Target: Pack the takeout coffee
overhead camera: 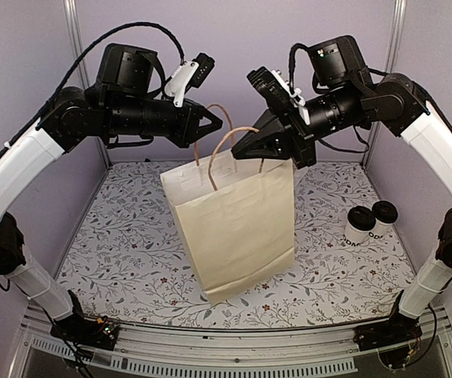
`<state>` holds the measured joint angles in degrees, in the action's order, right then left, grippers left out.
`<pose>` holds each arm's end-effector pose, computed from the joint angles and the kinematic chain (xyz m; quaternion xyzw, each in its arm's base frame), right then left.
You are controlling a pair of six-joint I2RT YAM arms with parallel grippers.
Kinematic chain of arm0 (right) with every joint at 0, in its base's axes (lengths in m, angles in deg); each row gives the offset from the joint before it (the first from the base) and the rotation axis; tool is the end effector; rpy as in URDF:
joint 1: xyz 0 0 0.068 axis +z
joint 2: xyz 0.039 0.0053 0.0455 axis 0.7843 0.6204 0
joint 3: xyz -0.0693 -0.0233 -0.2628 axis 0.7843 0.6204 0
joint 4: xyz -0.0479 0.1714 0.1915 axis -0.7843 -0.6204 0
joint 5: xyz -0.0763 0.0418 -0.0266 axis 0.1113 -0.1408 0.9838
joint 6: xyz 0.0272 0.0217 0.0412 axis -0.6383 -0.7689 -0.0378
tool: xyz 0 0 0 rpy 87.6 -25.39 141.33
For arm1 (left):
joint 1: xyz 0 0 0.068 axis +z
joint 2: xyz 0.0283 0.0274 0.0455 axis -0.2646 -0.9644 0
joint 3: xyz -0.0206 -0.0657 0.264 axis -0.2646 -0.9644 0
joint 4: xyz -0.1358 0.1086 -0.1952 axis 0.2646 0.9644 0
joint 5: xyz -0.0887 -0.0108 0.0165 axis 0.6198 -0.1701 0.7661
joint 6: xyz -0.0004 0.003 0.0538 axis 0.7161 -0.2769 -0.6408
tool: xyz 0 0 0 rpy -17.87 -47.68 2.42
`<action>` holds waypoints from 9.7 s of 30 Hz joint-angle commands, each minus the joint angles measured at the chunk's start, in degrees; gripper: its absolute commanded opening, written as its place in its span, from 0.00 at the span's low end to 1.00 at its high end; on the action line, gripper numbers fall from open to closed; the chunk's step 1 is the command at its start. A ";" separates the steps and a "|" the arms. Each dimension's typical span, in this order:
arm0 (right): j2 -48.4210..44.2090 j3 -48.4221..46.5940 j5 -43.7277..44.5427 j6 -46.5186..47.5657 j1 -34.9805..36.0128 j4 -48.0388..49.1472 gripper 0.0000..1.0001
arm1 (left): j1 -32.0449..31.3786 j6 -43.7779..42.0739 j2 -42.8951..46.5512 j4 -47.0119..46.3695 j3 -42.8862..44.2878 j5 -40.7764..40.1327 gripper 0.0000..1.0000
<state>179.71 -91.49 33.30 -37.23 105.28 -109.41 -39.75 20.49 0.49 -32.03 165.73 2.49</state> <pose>0.1683 0.2705 0.4998 -0.7029 0.4159 0.3886 0.4264 0.1834 -0.2606 0.4885 0.3179 0.7643 -0.2840 0.4840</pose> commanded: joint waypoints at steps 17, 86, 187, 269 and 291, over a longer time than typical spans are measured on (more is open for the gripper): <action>-13.52 15.11 5.00 6.46 -7.98 -4.87 0.99 | 0.90 2.04 7.29 5.86 -3.92 -6.23 1.00; -53.35 82.92 -5.58 -1.76 -44.08 26.19 0.99 | -24.39 -10.79 8.93 -26.94 -37.84 -3.81 0.00; -2.04 11.37 -6.79 -1.60 -7.15 -1.58 0.00 | 14.30 3.46 -1.86 -16.90 -11.02 27.04 0.00; 2.71 40.52 33.93 10.52 -51.42 -14.60 0.91 | 28.44 -4.42 13.21 -41.20 -48.42 24.50 0.82; 2.30 44.05 37.93 9.82 -51.25 -13.57 0.72 | 28.64 -4.44 12.56 -41.17 -48.50 24.82 0.82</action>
<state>181.87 -49.48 69.58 -27.00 53.70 -122.92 -11.73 16.40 13.45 -72.36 117.23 26.56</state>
